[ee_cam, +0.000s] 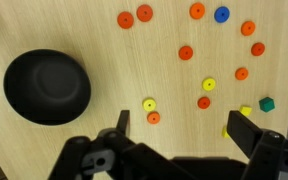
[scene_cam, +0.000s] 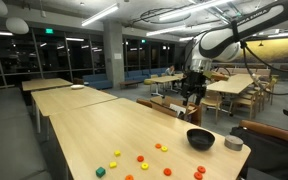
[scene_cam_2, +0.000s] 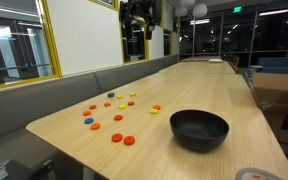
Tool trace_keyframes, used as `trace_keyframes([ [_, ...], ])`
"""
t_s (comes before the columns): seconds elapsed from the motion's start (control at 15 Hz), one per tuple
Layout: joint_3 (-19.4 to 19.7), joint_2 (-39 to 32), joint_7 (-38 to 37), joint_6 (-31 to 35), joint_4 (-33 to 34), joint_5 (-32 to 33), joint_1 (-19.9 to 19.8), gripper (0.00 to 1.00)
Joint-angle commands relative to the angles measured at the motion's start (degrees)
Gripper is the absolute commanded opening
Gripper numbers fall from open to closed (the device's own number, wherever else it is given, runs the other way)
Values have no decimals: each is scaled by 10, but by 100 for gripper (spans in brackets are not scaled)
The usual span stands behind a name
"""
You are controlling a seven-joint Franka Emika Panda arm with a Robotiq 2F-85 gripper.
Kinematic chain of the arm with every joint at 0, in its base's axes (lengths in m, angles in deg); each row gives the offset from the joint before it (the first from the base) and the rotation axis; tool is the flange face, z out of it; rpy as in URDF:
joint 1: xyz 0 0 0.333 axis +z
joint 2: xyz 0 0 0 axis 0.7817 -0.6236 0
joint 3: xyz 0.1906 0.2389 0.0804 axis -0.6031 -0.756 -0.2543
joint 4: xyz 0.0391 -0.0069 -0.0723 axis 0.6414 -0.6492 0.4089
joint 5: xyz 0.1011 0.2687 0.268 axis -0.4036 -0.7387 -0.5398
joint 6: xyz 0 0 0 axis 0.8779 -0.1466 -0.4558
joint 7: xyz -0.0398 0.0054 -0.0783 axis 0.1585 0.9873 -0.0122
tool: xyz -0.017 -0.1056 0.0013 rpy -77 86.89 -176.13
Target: Put some of the rings in the bowl
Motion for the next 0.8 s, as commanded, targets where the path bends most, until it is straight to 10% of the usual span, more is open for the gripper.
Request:
trace_keyframes([
  [0.0,-50,-52,-72,79,-7,18,8,100],
  [0.73,-71,-293,-183,159,89,117,29,100],
])
